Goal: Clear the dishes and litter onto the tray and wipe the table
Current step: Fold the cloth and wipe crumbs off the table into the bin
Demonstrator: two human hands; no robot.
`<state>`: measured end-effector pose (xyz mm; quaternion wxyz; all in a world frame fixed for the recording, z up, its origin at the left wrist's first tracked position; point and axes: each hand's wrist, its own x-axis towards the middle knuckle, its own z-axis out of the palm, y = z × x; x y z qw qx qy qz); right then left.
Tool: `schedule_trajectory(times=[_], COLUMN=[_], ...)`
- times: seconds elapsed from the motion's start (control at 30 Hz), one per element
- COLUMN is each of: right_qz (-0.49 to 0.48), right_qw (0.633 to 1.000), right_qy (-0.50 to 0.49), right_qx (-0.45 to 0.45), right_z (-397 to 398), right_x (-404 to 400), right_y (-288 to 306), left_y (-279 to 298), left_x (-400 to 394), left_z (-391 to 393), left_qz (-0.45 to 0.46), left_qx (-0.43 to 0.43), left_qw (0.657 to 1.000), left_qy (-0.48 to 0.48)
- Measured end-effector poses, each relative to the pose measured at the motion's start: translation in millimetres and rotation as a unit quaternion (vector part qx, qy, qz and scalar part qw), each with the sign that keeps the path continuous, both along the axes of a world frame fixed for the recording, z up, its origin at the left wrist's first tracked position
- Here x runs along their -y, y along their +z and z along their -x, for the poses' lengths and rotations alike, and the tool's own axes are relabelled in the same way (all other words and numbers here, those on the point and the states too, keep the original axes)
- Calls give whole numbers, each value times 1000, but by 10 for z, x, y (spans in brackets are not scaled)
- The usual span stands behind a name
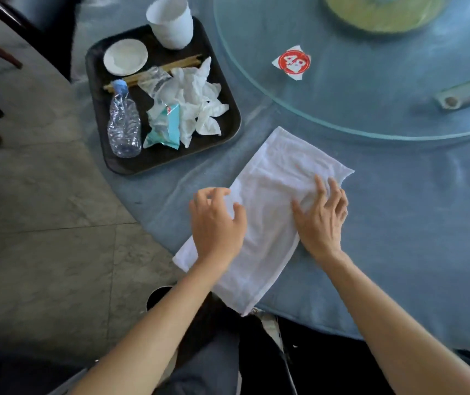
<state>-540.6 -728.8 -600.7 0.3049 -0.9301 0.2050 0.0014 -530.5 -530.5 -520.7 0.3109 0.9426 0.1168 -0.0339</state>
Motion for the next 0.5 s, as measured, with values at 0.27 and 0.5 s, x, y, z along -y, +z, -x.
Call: schedule_trajectory(times=[0.27,0.5], right_qz=[-315,-368], right_qw=[910,871], right_qy=[-270,-315], right_qx=[-15,-84], right_z=[607,367], right_x=[-483,-433], right_y=[484,625], left_y=[-120,303], left_x=[-70,-10], left_z=[-741,-725], left_qz=[31,197], left_qx=[-171,-232], left_qw=[984,943], left_qy=[-45,-133])
